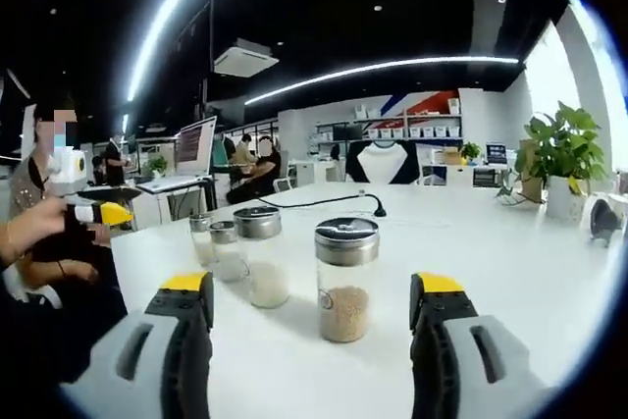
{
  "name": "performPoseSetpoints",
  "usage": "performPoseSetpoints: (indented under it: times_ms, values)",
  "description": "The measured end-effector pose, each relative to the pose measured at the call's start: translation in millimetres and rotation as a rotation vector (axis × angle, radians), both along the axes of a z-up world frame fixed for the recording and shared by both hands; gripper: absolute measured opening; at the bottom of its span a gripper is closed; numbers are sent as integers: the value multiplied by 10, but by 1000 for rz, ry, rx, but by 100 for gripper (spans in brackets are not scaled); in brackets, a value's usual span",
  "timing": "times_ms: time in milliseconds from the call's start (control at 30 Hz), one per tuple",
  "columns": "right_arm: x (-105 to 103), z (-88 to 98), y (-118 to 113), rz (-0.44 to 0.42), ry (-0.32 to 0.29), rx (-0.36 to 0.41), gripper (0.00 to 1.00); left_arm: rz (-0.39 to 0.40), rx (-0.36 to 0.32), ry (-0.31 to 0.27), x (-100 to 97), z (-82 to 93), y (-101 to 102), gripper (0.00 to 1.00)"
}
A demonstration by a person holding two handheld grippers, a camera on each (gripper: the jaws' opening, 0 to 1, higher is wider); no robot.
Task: Rotate the seasoning bottle until the label or dispensing opening points toward the visible target arrow and the bottle remains upright within the marked orientation range
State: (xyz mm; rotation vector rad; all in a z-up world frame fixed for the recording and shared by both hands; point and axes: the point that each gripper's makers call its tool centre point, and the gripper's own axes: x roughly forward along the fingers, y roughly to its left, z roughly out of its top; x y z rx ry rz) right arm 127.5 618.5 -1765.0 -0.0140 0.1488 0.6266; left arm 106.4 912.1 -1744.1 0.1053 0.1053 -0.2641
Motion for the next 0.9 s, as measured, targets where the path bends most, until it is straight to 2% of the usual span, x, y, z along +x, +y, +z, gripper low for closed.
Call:
performPoseSetpoints:
  times_ms: [100, 167, 267, 333, 367, 500, 600, 667, 833, 900]
  values:
    - [-112, 26, -16, -21, -13, -31, 91, 3, -5, 0, -6, -8, 17, 100]
    - [-178, 15, -31, -40, -20, -62, 90, 2, -3, 4, -13, -34, 26, 100]
    - [-260, -30, -28, -50, -7, -69, 90, 3, -20, -2, -39, -48, 20, 100]
    - [-291, -42, -34, -61, -4, -51, 89, 3, -46, -13, -55, -32, 2, 100]
    - [-287, -28, -56, -81, -19, -33, 87, 2, -45, -9, -56, -42, -3, 100]
    - [-284, -59, -61, -80, -4, -44, 86, -16, -36, 16, -79, -105, -53, 100]
    - [-281, -45, -44, -78, 4, -15, 86, -36, -35, 12, -94, -89, -116, 100]
    - [-260, -16, -80, -106, -6, -7, 86, -44, -18, 13, -101, -77, -149, 100]
    - [-270, 42, -77, -103, -22, 3, 85, -38, -12, 17, -106, -78, -137, 100]
    - [-279, 44, -65, -96, -22, 10, 85, -24, -1, 52, -112, -146, -98, 100]
